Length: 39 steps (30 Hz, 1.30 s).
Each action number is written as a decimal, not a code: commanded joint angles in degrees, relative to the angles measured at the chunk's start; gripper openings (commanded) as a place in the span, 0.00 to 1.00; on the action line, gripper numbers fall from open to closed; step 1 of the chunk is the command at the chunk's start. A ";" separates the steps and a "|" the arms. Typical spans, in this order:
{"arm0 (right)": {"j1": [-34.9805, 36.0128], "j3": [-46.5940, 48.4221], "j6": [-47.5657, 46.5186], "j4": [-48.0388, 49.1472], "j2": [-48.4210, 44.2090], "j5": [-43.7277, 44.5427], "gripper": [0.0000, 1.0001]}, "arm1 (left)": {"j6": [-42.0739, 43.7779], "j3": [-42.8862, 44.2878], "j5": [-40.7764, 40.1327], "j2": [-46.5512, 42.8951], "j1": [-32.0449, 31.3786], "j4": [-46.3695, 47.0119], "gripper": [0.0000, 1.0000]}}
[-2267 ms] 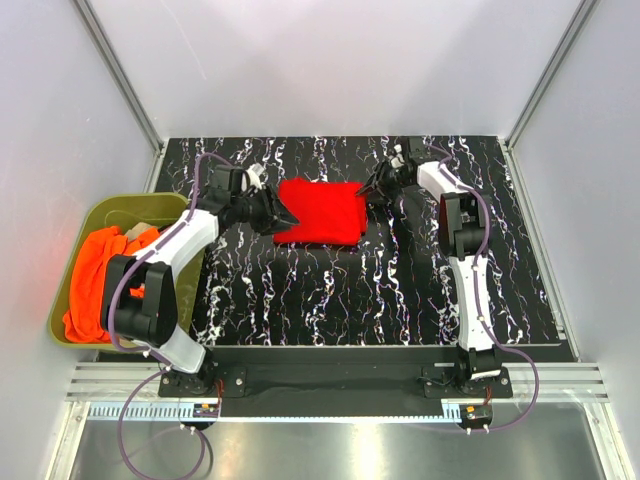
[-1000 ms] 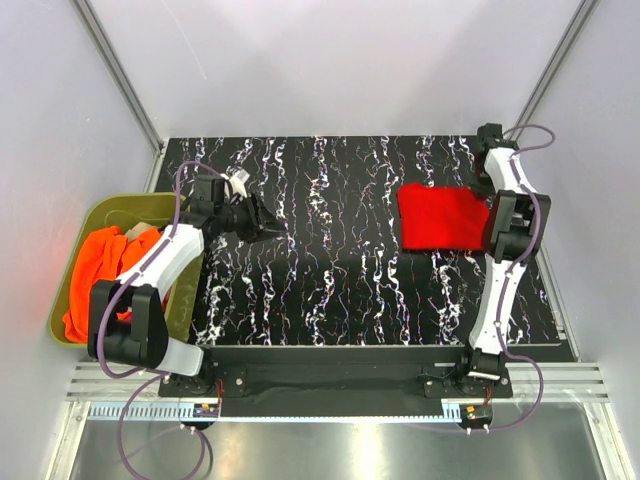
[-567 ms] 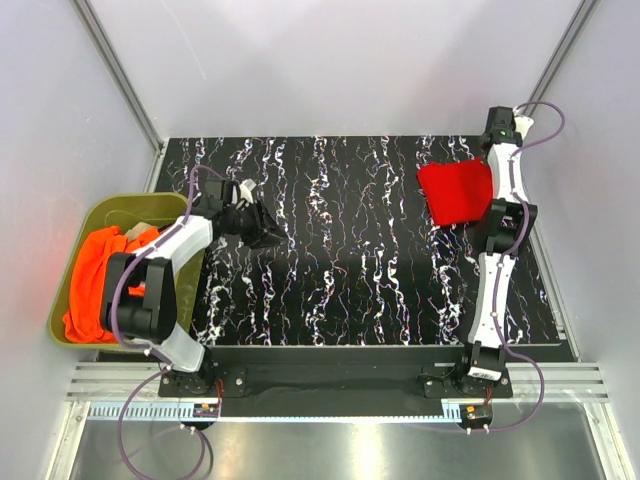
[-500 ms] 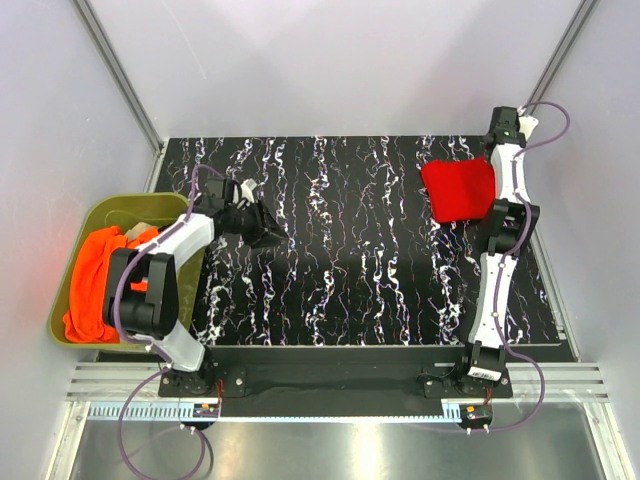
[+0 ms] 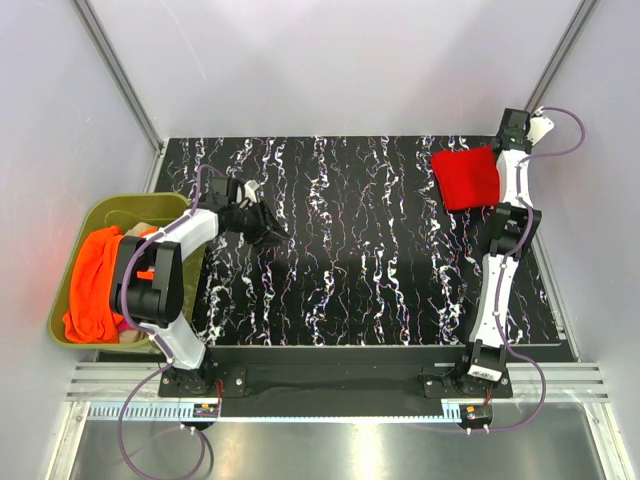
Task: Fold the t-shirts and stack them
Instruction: Neatly place the folded tshirt to the corner
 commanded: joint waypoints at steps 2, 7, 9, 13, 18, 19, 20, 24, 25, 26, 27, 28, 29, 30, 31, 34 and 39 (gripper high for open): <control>0.22 3.11 8.83 6.02 1.54 -0.50 0.00 | -0.30 2.86 1.49 0.59 -0.28 0.89 0.39; 0.40 3.55 12.63 9.70 2.42 0.38 0.00 | -0.21 3.29 1.58 1.64 -0.54 0.98 0.38; 0.40 3.90 12.98 11.63 2.95 0.82 0.00 | -0.30 3.47 1.66 1.91 -0.72 0.98 0.38; 0.31 3.03 11.50 11.91 2.95 0.47 0.00 | -0.48 3.47 1.75 1.91 -1.07 1.07 0.37; 0.22 2.67 7.72 12.35 2.95 -0.68 0.00 | -0.57 3.03 1.75 1.12 -1.33 0.98 0.37; 0.13 2.76 7.36 12.70 3.04 -0.85 0.00 | -0.57 2.95 1.84 1.03 -1.33 1.07 0.37; -0.04 2.76 7.53 12.79 3.30 -1.11 0.00 | -0.57 3.03 1.84 1.03 -1.33 1.07 0.37; -0.31 1.45 10.51 11.39 2.78 0.64 0.00 | -0.65 3.03 1.67 0.77 -1.42 1.07 0.37; -0.31 0.75 11.65 10.77 2.69 1.17 0.00 | -0.65 2.95 1.66 0.68 -1.51 1.07 0.37; -0.39 0.74 13.58 9.81 2.51 2.04 0.00 | -0.74 2.77 1.58 0.68 -1.60 1.07 0.37; -0.39 0.83 14.30 9.28 2.68 2.40 0.00 | -0.83 2.68 1.58 0.51 -1.68 1.07 0.37; -0.39 1.44 14.91 8.84 2.69 2.84 0.00 | -0.92 2.68 1.49 0.42 -1.68 1.07 0.37; -0.48 1.70 16.22 7.70 3.03 3.71 0.00 | -1.00 2.59 1.40 0.33 -1.77 1.16 0.37; -0.57 1.79 16.85 6.99 3.04 4.07 0.00 | -1.09 2.59 1.40 0.07 -1.77 1.07 0.37; -0.66 1.62 17.46 6.29 2.95 4.42 0.00 | -1.27 2.51 1.23 0.06 -1.86 1.07 0.37; -1.10 0.65 18.70 5.41 2.51 4.51 0.00 | -1.53 2.51 1.14 -0.20 -2.12 1.24 0.37; -1.89 2.75 18.53 5.05 4.00 2.32 0.00 | -1.79 2.42 0.96 -0.20 -2.39 1.42 0.36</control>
